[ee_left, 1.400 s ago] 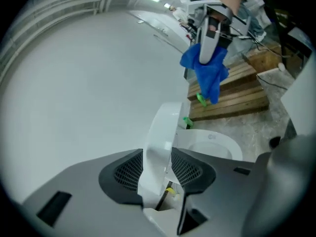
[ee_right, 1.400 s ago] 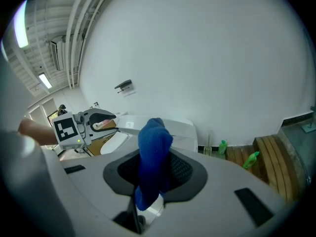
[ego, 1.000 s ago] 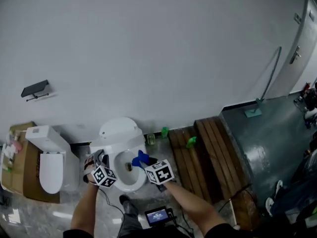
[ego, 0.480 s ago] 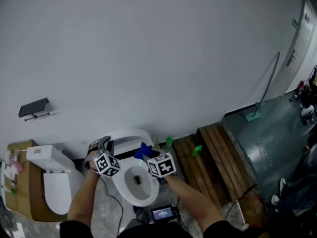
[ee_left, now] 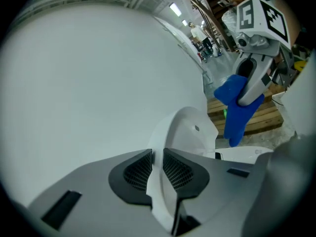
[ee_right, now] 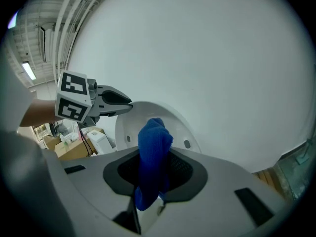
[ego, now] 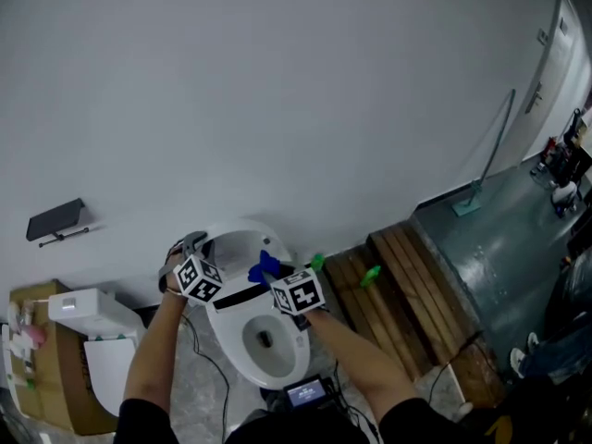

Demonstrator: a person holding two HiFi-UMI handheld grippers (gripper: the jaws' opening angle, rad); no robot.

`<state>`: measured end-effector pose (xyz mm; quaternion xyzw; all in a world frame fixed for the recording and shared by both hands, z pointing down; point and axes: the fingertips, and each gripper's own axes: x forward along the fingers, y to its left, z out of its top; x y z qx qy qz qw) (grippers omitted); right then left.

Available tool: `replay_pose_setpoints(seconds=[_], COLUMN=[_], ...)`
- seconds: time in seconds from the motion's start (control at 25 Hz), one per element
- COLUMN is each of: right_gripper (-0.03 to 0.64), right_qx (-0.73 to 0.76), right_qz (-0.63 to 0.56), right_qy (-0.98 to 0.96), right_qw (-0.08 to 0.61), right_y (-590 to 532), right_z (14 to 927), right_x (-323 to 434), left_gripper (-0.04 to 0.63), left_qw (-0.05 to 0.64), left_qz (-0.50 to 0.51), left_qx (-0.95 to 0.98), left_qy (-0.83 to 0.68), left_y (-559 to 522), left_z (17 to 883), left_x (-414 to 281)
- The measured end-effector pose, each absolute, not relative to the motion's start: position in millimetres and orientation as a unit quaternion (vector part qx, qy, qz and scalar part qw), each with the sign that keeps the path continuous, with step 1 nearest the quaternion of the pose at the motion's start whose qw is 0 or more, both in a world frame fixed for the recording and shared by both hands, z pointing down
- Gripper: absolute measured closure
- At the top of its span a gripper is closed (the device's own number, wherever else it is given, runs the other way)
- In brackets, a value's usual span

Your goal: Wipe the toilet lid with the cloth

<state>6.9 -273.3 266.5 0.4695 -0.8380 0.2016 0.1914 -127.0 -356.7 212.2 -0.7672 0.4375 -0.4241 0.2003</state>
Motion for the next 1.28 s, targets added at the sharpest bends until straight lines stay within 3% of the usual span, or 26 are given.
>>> replay_pose_setpoints(seconds=[0.36,0.8,1.28], right_gripper=[0.515,0.515,0.515], right_qx=[0.446,0.339,0.304], right_qz=[0.185,0.111,0.055], right_qy=[-0.852,-0.883,-0.889], right_qw=[0.203,0.304,0.338], right_y=[-328.4,-396.4,-456.5], right_z=[259.8,256.3,252.4], right_x=[0.7,-42.6,-62.0], left_gripper=[0.523,0.538,0.54], left_qw=[0.159,0.176,0.207], left_qz=[-0.423,-0.486,-0.519], left_qx=[-0.766,-0.706,-0.665], left_qy=[0.457,0.485,0.495], left_y=[-411.6,-467.9,-474.0], left_z=[209.4,214.4,214.6], left_x=[-140.7,-154.3,-156.1])
